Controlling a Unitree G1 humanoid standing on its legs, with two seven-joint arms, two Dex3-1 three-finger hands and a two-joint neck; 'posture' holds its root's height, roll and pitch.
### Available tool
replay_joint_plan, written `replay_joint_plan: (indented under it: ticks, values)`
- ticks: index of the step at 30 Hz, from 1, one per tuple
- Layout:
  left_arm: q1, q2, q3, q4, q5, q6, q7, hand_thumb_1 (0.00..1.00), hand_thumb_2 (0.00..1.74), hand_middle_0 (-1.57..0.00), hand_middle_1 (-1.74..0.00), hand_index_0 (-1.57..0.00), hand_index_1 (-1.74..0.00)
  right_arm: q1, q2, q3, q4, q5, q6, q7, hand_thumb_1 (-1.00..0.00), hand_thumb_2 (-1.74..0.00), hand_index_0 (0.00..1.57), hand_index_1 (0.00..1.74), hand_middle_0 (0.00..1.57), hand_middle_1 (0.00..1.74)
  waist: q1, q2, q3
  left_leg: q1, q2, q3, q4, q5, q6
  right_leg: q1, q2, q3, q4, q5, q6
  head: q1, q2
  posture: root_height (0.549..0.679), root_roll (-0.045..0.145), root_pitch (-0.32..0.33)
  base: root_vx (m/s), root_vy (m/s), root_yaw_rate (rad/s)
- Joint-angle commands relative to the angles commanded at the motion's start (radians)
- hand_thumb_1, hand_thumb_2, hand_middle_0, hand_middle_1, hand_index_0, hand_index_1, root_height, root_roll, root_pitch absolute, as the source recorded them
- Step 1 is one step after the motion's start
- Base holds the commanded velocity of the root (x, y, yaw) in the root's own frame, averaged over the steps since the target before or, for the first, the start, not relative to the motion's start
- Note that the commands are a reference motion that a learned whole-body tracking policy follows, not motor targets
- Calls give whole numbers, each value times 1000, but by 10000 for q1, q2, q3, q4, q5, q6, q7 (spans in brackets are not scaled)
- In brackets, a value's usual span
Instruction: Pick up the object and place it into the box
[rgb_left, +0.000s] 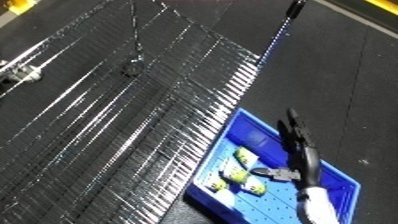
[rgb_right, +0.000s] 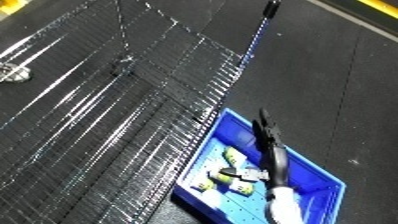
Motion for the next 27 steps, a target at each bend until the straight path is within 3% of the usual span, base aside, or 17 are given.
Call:
replay_joint_plan:
  ticks: [8, 16, 27]
  values:
    - [-19, 1, 11, -22, 65, 99, 63, 1000, 1740, -1570, -1740, -1570, -1740, -567, 103, 853, -813, -664, 535, 583, 0, 0, 0, 0, 0, 0, 619, -278, -12, -51, -24, -432, -296, 320, -81, 309, 0, -304, -238, 33, -93, -1180, -531, 671, 72, -42, 2, -49, 168]
    - [-51, 64, 159, 65, 288, 335, 15, 1000, 1740, -1570, -1740, -1570, -1740, -1209, 216, 1576, -1043, -1175, 1099, 1101, 0, 0, 0, 0, 0, 0, 1359, -640, -65, -171, 62, -876, -455, 578, -153, 646, -5, -663, -416, 66, -184, -2373, -983, 673, 64, -52, 30, -82, 202]
    - [-120, 415, 622, 174, 548, 728, -156, 1000, 1740, -1570, -1740, -1570, -1740, -1626, 365, 1849, -880, -1170, 1423, 1278, 0, 0, 0, 0, 0, 0, 2137, -1113, 7, -588, 150, -1369, -120, 753, -159, 836, 204, -1128, -25, -96, -345, -3573, -1366, 672, 46, -67, 45, -85, 223]
